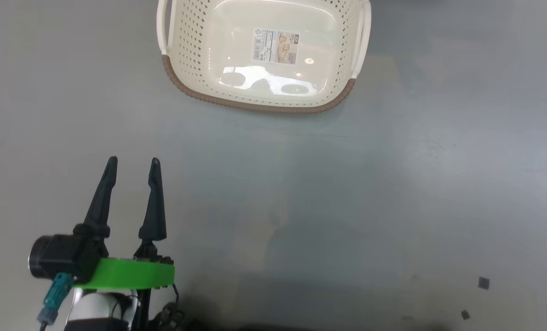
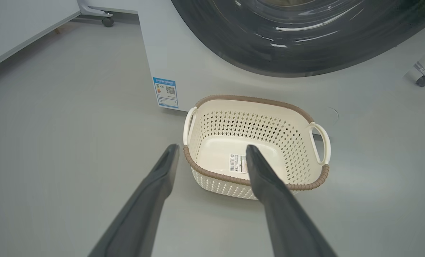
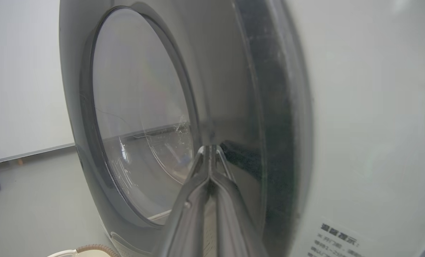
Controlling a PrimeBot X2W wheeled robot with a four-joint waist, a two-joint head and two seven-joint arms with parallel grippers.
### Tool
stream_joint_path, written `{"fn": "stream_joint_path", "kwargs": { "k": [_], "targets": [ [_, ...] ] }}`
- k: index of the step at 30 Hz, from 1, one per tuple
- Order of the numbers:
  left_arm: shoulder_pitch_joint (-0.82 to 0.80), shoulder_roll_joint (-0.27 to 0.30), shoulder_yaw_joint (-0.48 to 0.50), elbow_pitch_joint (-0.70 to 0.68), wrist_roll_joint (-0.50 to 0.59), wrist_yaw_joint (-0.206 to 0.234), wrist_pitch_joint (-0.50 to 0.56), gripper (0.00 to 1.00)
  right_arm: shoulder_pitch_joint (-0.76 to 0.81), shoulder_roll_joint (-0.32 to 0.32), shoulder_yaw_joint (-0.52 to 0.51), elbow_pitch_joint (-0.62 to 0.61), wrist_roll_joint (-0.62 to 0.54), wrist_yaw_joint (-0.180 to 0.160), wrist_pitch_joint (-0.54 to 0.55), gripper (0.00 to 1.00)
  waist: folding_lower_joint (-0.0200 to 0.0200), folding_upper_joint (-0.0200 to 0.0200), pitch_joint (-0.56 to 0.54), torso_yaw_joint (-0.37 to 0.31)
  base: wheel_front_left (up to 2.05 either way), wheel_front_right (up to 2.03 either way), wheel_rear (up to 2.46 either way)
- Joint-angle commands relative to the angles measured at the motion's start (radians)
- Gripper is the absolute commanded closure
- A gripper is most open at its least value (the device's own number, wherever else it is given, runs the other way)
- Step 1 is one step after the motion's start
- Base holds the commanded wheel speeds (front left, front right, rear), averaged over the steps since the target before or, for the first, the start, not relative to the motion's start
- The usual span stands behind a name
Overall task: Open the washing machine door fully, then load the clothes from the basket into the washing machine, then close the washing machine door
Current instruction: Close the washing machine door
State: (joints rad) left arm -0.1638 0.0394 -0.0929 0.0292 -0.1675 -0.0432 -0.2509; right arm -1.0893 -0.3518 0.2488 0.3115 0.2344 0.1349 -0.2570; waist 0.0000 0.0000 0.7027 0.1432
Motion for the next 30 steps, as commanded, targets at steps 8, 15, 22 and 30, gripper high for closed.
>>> {"fn": "stream_joint_path", "kwargs": {
  "k": [8,15,22,30],
  "targets": [
    [0.019,0.011,0.023,-0.043,-0.008,0.015,-0.011,0.00,-0.063,-0.027,-0.053,0.034,-0.011,-0.004,-0.005,1.00,0.0000,0.0000,0.001,0.032,0.00,0.00,0.00],
    [0.010,0.011,0.020,-0.036,-0.017,0.018,-0.011,0.00,-0.046,-0.033,-0.070,0.028,-0.014,-0.004,-0.005,1.00,0.0000,0.0000,-0.023,0.024,0.00,0.00,0.00],
    [-0.026,0.011,0.020,0.008,-0.023,0.005,-0.011,0.00,0.107,-0.010,-0.101,-0.091,-0.003,-0.004,-0.005,1.00,0.0000,0.0000,-0.124,-0.012,0.00,0.00,0.00],
    [0.007,0.011,0.053,0.074,-0.055,0.007,-0.011,0.00,0.399,0.008,-0.103,-0.190,-0.003,-0.004,-0.005,0.53,0.0000,0.0000,-0.334,-0.107,0.00,0.00,0.00]
  ]
}}
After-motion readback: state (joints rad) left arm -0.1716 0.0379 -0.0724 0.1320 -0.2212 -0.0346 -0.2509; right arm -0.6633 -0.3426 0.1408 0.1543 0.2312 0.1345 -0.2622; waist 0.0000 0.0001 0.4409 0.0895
